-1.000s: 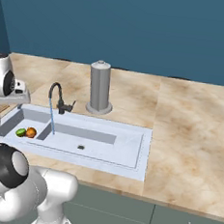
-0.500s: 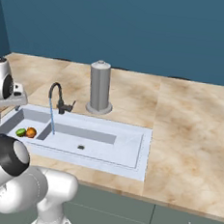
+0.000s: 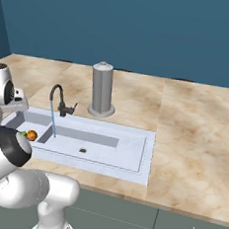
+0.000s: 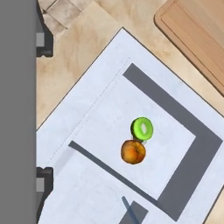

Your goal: Pick the kiwi, peach from the sink and place them on the cutting board to airdry. Then turn off the sink faucet.

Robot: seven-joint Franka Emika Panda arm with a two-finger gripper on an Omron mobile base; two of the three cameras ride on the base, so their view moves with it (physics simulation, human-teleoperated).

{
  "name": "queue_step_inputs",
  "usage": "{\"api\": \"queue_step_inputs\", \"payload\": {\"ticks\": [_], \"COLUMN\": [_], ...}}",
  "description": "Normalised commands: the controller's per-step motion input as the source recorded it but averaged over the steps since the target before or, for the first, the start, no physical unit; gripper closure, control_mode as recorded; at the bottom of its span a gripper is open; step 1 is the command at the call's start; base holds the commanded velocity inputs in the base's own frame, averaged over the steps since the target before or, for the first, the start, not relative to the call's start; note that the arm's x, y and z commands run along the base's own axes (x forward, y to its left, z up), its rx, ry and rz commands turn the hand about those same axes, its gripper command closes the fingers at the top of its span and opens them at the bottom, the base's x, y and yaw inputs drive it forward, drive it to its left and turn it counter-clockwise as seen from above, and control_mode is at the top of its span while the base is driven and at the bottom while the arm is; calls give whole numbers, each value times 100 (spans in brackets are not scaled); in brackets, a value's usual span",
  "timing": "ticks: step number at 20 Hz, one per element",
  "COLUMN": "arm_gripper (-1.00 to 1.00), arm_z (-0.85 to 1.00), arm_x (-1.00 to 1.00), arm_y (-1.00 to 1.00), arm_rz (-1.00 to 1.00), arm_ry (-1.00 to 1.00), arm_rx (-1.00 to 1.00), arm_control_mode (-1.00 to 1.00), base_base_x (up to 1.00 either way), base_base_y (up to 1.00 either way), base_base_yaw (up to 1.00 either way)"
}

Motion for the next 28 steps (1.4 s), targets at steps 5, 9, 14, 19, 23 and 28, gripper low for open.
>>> {"api": "queue_step_inputs", "payload": {"ticks": [5,9,14,19,23,28], "arm_gripper": [-100,-100,-100,-100,-100,-100], "arm_z": [-29,-35,-32,-22,-16,-16], "arm_x": [20,10,6,7,5,8], "arm_y": [1,18,19,8,16,20], "arm_rz": [-5,-1,-2,-5,-14,-20], "arm_ry": [0,0,0,0,0,0], "arm_rx": [0,0,-1,-2,-3,-4], "arm_control_mode": [-100,-100,-100,-100,-100,-100], "base_base_x": [0,0,0,0,0,0], "base_base_y": [0,0,0,0,0,0], "base_base_yaw": [0,0,0,0,0,0]}}
